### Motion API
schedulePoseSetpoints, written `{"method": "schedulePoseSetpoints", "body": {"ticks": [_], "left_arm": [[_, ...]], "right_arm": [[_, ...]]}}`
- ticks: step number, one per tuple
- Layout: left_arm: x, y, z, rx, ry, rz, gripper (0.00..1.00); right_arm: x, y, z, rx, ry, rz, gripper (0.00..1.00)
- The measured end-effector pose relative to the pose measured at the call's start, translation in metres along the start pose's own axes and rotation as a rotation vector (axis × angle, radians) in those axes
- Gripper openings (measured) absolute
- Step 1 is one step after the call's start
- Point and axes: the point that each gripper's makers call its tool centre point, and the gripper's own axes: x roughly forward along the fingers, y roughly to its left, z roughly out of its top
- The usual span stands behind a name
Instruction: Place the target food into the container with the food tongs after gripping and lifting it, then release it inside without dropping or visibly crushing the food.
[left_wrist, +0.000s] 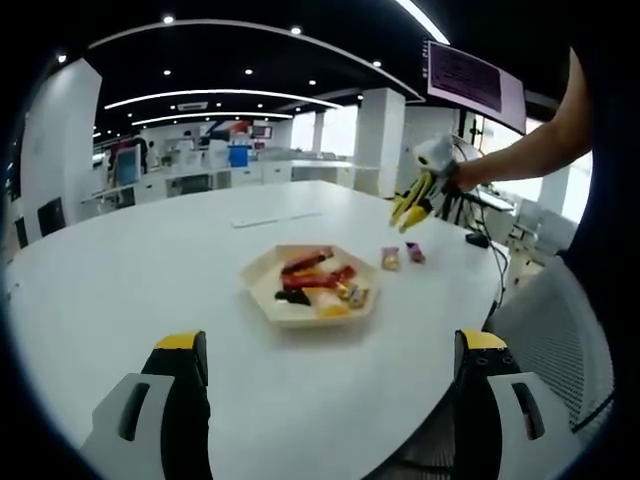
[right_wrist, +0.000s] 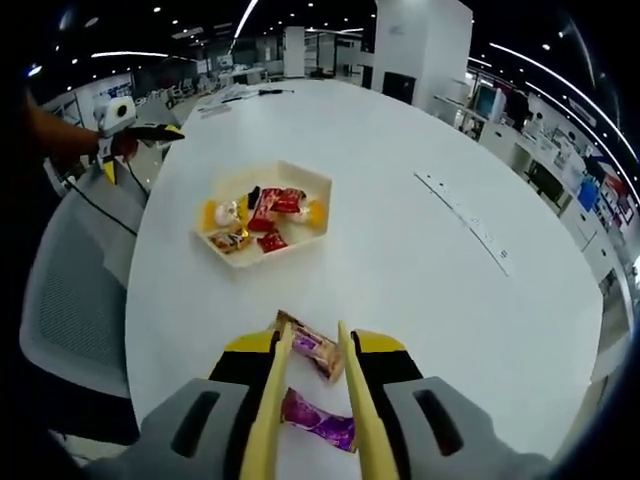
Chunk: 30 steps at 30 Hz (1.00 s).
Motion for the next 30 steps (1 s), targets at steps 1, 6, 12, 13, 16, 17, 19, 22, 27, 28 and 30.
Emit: {"method": "schedulePoseSetpoints", "body": {"ticks": [1, 6, 12, 13, 16, 17, 19, 22, 27, 28, 30], "left_arm": [[0.000, 0.000, -0.001, -0.001, 0.001, -0.001, 0.99], [0.000, 0.000, -0.002, -0.004, 0.005, -0.002, 0.99], [0.001, 0.000, -0.002, -0.008, 0.005, 0.000, 0.99], [0.001, 0.000, -0.001, -0.008, 0.005, 0.000, 0.99], [0.001, 0.000, -0.002, -0.008, 0.010, -0.003, 0.99], [0.001, 0.000, -0.003, -0.008, 0.011, -0.004, 0.99], [0.001, -0.001, -0.003, -0.009, 0.012, -0.005, 0.99], [0.001, -0.001, -0.004, -0.009, 0.014, -0.007, 0.99], [0.001, 0.000, -0.004, -0.011, 0.015, -0.006, 0.99], [0.001, 0.000, -0.004, -0.011, 0.015, -0.006, 0.99], [0.002, 0.000, -0.004, -0.012, 0.016, -0.007, 0.99]], "right_arm": [[0.002, -0.001, -0.002, -0.002, 0.005, 0.002, 0.27], [0.009, 0.000, -0.009, -0.008, 0.027, 0.018, 0.27], [0.018, 0.000, -0.021, -0.008, 0.056, 0.032, 0.27], [0.019, 0.001, -0.021, -0.009, 0.057, 0.032, 0.27], [0.021, 0.000, -0.022, -0.017, 0.062, 0.030, 0.27], [0.023, 0.000, -0.022, -0.030, 0.064, 0.023, 0.27], [0.024, 0.001, -0.021, -0.034, 0.061, 0.030, 0.27], [0.026, 0.003, -0.022, -0.054, 0.075, 0.043, 0.27], [0.031, 0.005, -0.027, -0.092, 0.104, 0.058, 0.27], [0.032, 0.006, -0.028, -0.098, 0.107, 0.060, 0.27], [0.034, 0.006, -0.027, -0.120, 0.116, 0.058, 0.27]]}}
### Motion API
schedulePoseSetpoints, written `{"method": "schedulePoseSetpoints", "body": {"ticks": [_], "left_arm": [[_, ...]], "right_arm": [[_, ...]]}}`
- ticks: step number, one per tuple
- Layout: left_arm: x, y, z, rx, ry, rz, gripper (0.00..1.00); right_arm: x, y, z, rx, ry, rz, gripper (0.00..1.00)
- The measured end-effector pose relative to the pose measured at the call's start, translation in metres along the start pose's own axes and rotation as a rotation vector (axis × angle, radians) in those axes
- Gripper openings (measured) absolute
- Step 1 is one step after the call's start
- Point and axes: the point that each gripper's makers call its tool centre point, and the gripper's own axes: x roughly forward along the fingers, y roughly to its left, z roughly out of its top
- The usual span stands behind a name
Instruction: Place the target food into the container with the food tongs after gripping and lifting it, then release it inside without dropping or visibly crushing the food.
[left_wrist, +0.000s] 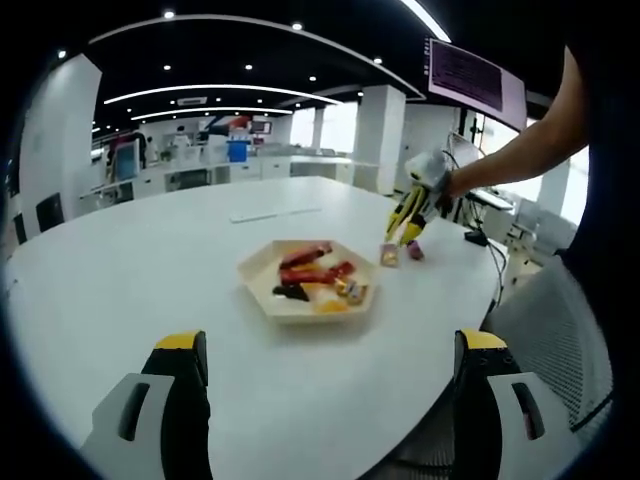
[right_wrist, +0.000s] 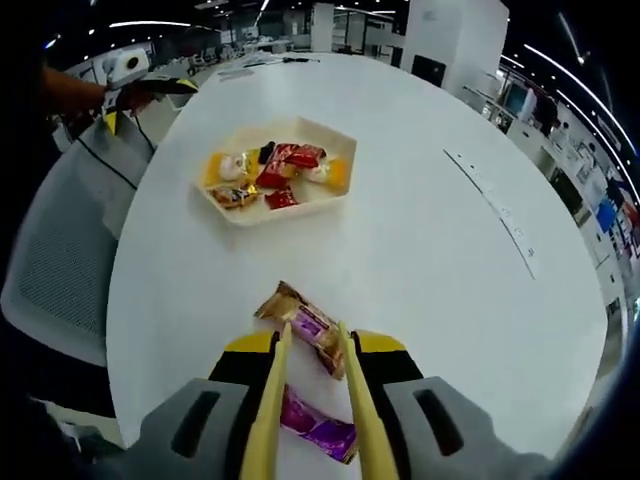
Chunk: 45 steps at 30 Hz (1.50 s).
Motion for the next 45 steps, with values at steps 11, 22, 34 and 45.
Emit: {"method": "schedulePoseSetpoints", "body": {"ticks": [11, 22, 34, 45], "left_arm": [[0.000, 0.001, -0.001, -0.008, 0.001, 0.003, 0.99], [0.000, 0.001, 0.001, -0.013, -0.004, 0.004, 0.99], [0.000, 0.002, 0.000, -0.015, -0.005, 0.004, 0.99], [0.000, 0.002, 0.001, -0.015, -0.006, 0.005, 0.99]], "right_arm": [[0.018, 0.004, 0.004, -0.059, 0.047, 0.014, 0.28], [0.019, 0.005, 0.006, -0.001, 0.049, -0.005, 0.28], [0.033, 0.012, 0.015, -0.102, 0.081, 0.037, 0.28], [0.032, 0.012, 0.007, 0.035, 0.136, 0.045, 0.21]]}}
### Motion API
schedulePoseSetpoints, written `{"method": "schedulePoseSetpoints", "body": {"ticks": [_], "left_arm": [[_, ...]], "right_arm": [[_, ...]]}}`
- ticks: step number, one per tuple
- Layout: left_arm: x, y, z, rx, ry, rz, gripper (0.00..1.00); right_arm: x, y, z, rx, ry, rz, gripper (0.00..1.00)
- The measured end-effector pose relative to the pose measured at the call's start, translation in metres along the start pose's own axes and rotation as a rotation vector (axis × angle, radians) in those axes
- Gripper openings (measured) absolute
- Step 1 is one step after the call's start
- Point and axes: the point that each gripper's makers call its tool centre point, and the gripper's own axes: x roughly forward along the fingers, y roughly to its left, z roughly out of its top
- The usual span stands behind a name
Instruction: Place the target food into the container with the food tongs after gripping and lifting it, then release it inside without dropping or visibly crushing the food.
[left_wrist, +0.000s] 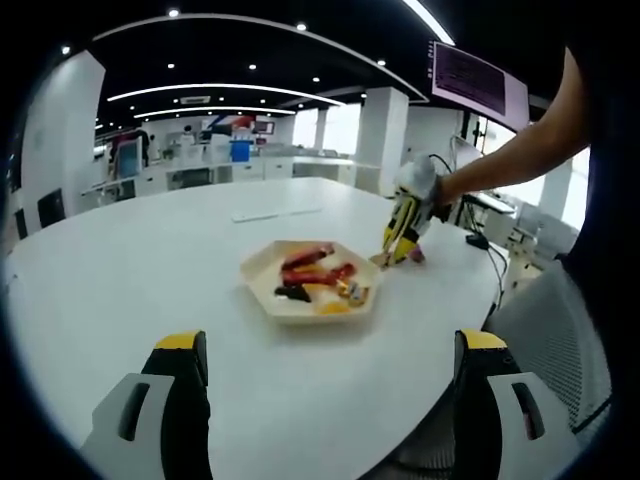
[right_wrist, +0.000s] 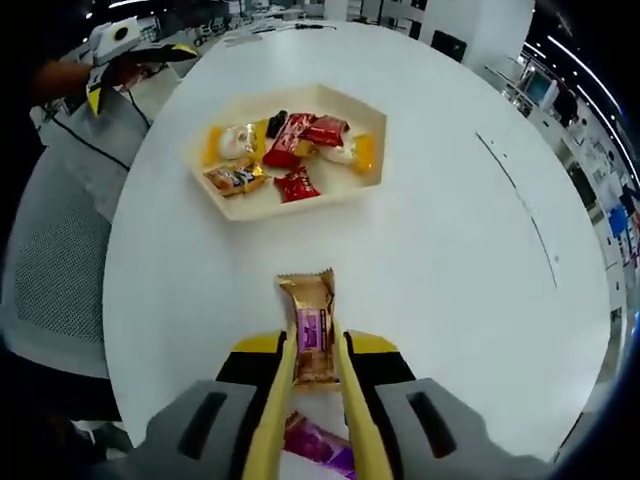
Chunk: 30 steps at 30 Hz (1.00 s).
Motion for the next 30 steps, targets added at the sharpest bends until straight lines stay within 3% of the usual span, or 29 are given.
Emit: {"method": "schedulePoseSetpoints", "body": {"ticks": [10, 13, 25, 30], "left_arm": [[0.000, 0.000, 0.001, -0.001, -0.003, 0.000, 0.99], [-0.002, 0.000, 0.010, -0.033, -0.056, -0.010, 1.00], [0.000, -0.001, 0.005, 0.001, -0.025, 0.001, 1.00], [-0.005, 0.008, 0.015, -0.071, -0.075, 0.013, 1.00]], "right_arm": [[-0.012, -0.003, 0.006, 0.067, -0.033, -0.003, 0.21], [-0.018, -0.008, 0.008, 0.075, -0.037, -0.013, 0.21], [-0.046, -0.016, 0.016, 0.055, -0.026, -0.023, 0.22], [-0.061, -0.025, 0.020, 0.060, -0.022, -0.035, 0.22]]}}
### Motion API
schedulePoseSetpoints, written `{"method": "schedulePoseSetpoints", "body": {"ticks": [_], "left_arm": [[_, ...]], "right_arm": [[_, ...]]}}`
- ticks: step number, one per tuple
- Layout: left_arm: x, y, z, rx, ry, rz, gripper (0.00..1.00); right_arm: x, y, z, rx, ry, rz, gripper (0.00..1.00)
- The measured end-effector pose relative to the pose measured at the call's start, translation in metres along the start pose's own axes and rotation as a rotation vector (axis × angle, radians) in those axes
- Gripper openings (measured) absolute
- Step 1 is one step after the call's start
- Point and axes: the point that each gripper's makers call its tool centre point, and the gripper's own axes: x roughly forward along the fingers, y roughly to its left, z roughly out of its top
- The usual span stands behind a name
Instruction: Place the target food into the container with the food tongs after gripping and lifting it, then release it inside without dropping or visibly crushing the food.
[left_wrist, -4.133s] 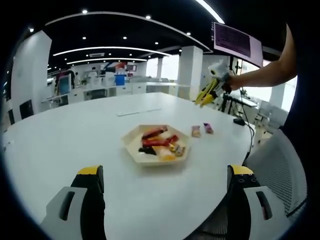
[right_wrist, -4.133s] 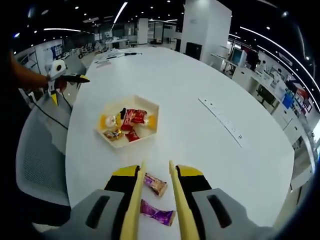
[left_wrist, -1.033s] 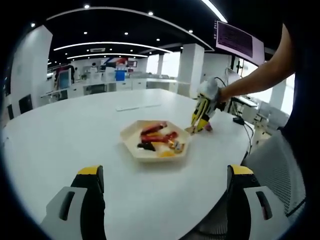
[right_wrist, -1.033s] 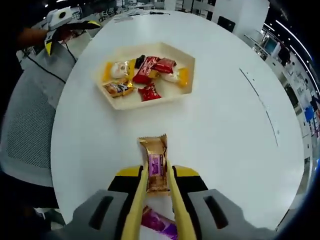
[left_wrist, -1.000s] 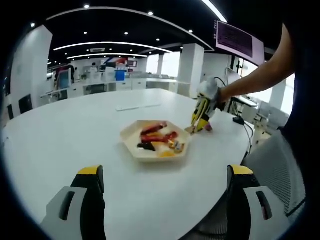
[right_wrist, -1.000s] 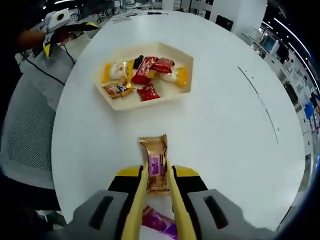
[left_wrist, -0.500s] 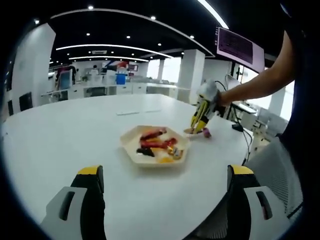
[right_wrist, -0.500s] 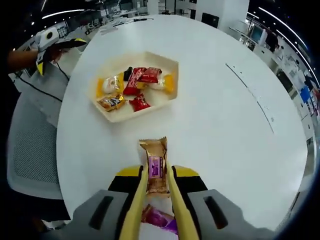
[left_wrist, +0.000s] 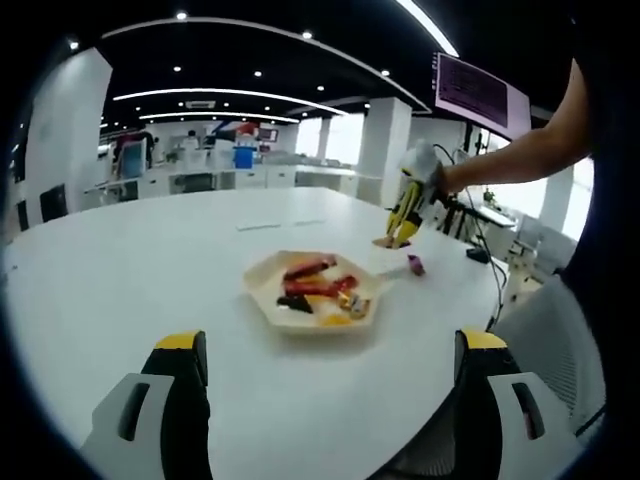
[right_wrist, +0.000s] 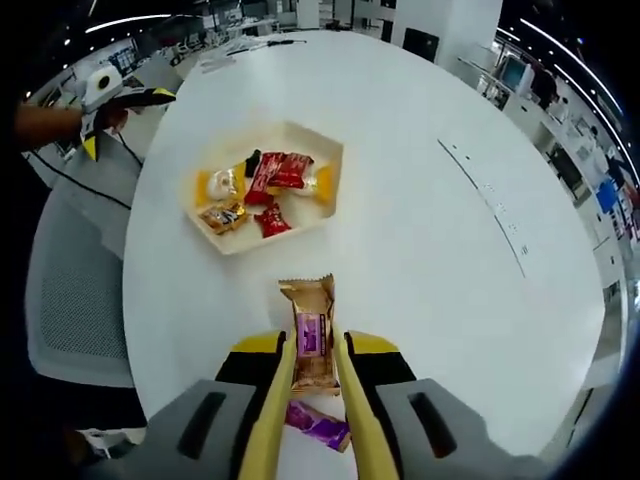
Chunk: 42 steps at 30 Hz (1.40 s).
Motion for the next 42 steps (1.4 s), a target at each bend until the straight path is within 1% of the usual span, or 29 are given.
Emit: {"method": "schedulePoseSetpoints", "body": {"ticks": [2, 5, 7, 9, 10, 13, 14, 16, 18, 20, 21, 24, 29, 34, 37, 42], "left_arm": [[-0.002, 0.004, 0.005, -0.024, -0.017, 0.013, 1.00], [-0.005, 0.006, 0.010, -0.016, -0.037, 0.022, 1.00], [-0.005, 0.002, 0.011, 0.021, -0.023, 0.010, 1.00], [-0.006, 0.000, 0.006, 0.119, 0.029, 0.000, 1.00], [-0.005, -0.001, 0.005, 0.133, 0.035, -0.009, 1.00], [-0.005, -0.004, 0.004, 0.111, 0.027, -0.015, 1.00], [-0.004, -0.006, 0.000, 0.110, 0.024, -0.020, 1.00], [-0.002, -0.007, -0.003, 0.146, 0.012, -0.011, 1.00], [-0.002, -0.004, -0.002, 0.133, 0.011, -0.004, 1.00], [-0.002, -0.001, -0.004, 0.090, 0.013, -0.013, 1.00], [-0.002, 0.002, -0.008, 0.064, 0.033, -0.014, 1.00], [-0.003, 0.007, -0.007, 0.043, 0.018, -0.009, 1.00], [-0.006, 0.009, -0.004, 0.044, 0.004, 0.011, 1.00], [-0.006, 0.005, -0.003, 0.072, 0.005, 0.001, 0.99], [-0.005, 0.005, -0.005, 0.065, 0.015, 0.000, 0.99], [-0.006, 0.006, -0.004, 0.062, 0.012, 0.002, 0.99]], "right_arm": [[-0.005, -0.002, 0.002, 0.007, -0.001, -0.001, 0.22], [-0.016, -0.008, 0.010, 0.013, -0.014, -0.010, 0.22], [-0.025, -0.011, 0.017, 0.027, -0.028, -0.013, 0.22], [-0.032, -0.015, 0.021, 0.012, -0.027, -0.029, 0.22], [-0.035, -0.016, 0.022, 0.011, -0.025, -0.030, 0.22], [-0.042, -0.018, 0.025, -0.007, -0.017, -0.048, 0.22], [-0.044, -0.019, 0.025, -0.008, -0.013, -0.052, 0.22], [-0.047, -0.022, 0.026, -0.009, -0.015, -0.062, 0.22], [-0.048, -0.022, 0.028, -0.006, -0.018, -0.066, 0.22], [-0.048, -0.021, 0.028, -0.007, -0.017, -0.067, 0.22], [-0.048, -0.020, 0.029, -0.009, -0.016, -0.069, 0.22], [-0.048, -0.018, 0.033, -0.008, -0.020, -0.072, 0.22], [-0.049, -0.014, 0.041, -0.008, -0.031, -0.072, 0.22], [-0.048, -0.012, 0.044, -0.010, -0.027, -0.068, 0.22], [-0.048, -0.011, 0.047, 0.000, -0.033, -0.067, 0.22], [-0.047, -0.006, 0.056, 0.012, -0.045, -0.066, 0.21]]}}
